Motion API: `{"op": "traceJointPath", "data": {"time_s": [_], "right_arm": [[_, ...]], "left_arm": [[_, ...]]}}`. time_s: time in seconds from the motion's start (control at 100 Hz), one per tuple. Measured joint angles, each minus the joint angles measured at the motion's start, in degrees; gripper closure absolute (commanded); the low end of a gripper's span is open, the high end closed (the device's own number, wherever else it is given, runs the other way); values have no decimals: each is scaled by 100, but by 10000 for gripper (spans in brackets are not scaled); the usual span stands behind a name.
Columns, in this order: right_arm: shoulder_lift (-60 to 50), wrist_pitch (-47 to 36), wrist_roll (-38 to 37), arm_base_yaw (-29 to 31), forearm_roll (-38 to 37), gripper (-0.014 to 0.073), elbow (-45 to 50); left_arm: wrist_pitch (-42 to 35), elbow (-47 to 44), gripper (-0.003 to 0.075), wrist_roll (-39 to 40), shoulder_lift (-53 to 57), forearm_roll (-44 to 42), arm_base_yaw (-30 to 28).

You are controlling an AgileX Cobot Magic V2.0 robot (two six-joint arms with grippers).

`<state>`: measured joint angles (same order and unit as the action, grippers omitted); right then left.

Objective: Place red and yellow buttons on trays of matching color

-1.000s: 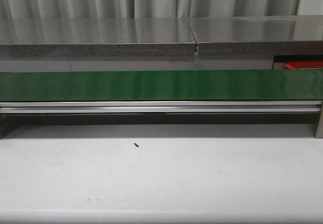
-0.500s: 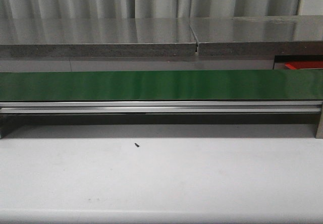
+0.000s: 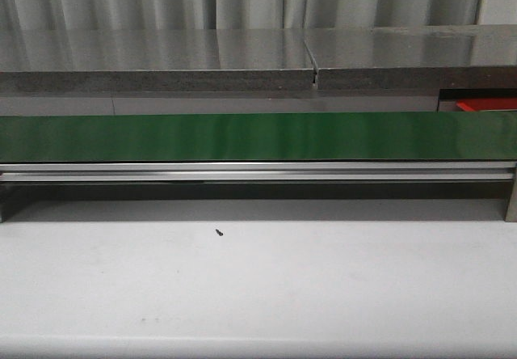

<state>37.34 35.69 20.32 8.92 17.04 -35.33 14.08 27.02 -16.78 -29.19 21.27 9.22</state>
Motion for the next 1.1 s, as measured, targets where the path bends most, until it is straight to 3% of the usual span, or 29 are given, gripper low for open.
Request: {"op": "traceJointPath", "data": {"time_s": [0.75, 0.89, 1.1], "right_arm": [[-380, 177, 0, 0, 0, 662, 74], [-380, 177, 0, 0, 0, 662, 74], [-380, 177, 4, 0, 0, 662, 74]], "left_arm": [[0, 0, 715, 0, 0, 0, 0], [81, 0, 554, 0, 0, 0, 0], [116, 0, 132, 0, 0, 0, 0]]}}
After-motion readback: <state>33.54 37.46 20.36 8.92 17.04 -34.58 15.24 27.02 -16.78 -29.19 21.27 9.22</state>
